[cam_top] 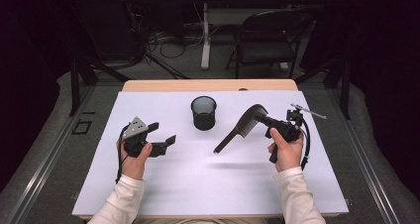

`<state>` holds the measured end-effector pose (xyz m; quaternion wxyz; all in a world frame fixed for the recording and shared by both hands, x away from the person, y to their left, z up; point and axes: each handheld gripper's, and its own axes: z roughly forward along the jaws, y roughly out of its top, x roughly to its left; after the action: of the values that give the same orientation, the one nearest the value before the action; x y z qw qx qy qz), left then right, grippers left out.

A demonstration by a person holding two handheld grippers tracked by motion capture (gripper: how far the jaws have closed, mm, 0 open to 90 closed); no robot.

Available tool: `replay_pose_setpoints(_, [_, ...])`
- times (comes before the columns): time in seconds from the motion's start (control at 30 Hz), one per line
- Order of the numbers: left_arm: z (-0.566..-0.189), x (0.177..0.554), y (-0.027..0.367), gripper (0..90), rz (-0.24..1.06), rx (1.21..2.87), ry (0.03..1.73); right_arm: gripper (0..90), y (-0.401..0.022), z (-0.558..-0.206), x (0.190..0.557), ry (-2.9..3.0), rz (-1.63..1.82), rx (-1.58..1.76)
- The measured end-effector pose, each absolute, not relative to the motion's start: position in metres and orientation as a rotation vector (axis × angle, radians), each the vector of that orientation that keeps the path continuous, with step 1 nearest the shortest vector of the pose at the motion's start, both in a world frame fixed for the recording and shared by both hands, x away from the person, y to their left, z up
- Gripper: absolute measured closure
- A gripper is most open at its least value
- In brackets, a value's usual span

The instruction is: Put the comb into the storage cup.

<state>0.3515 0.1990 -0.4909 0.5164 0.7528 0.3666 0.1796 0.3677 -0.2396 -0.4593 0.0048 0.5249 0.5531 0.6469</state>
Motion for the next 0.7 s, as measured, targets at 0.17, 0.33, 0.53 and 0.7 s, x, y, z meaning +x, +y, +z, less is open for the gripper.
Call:
replay_pose_setpoints(0.17, [-0.4899,0.3516,0.2021,15.9,0.432,1.791,0.893,86.9,-0.2392,-0.4588,0.3658,1.729,2.009,1.638])
replay_pose_setpoints(0.33, [-0.4893,0.3517,0.2042,15.9,0.433,1.785,0.900,87.0,-0.2404,-0.4593,0.3650,1.721,2.001,1.624])
replay_pose_setpoints(0.53, [-0.4886,0.3509,0.2060,15.9,0.438,1.775,0.903,87.0,-0.2375,-0.4587,0.3642,1.700,1.991,1.606])
replay_pose_setpoints(0.7, [-0.4877,0.3498,0.2073,15.9,0.442,1.761,0.911,86.9,-0.2350,-0.4584,0.3656,1.726,1.953,1.602])
